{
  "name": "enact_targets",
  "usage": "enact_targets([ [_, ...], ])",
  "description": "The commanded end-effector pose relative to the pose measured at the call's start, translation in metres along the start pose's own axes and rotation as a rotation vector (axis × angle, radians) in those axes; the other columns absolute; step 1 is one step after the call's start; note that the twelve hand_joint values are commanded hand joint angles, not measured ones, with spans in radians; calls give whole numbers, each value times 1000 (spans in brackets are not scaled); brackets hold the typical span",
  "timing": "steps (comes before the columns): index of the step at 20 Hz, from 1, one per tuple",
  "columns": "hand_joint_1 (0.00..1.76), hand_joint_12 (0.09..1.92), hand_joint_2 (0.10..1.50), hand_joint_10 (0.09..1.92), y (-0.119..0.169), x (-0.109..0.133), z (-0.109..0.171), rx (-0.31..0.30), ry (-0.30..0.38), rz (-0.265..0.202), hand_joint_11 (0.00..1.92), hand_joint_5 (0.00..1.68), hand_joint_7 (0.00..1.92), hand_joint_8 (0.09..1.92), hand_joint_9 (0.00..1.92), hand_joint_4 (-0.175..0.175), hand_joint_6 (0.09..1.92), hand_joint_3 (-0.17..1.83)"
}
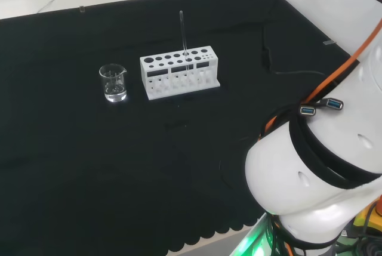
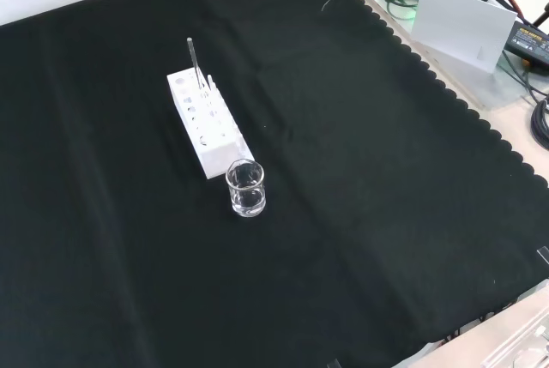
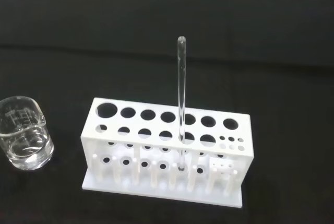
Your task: Take the glass rod from the white test tube rack.
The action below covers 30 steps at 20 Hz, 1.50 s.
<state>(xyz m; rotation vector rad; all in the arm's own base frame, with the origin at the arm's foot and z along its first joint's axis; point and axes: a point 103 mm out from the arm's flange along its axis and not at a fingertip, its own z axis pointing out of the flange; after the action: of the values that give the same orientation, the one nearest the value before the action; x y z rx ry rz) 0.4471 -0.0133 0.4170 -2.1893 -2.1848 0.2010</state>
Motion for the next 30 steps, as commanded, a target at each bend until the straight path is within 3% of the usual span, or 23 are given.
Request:
enact_targets([
  [1, 431, 902, 1067, 737, 30, -6, 15, -14, 25, -40, 0, 110, 0, 489, 0, -124, 87, 324],
  [10, 438, 986, 1068, 786, 58, -3, 32, -30, 31, -64, 0, 148, 0, 596, 24, -133, 87, 329],
  [18, 451, 1109, 1066, 800, 92, 0, 66, 14, 29, -76, 0, 189, 0, 698, 66, -139, 87, 342],
  [30, 459, 1315, 1057, 819, 109, 1, 92, 18, 45, -94, 0, 232, 33, 781, 171, -147, 87, 373],
])
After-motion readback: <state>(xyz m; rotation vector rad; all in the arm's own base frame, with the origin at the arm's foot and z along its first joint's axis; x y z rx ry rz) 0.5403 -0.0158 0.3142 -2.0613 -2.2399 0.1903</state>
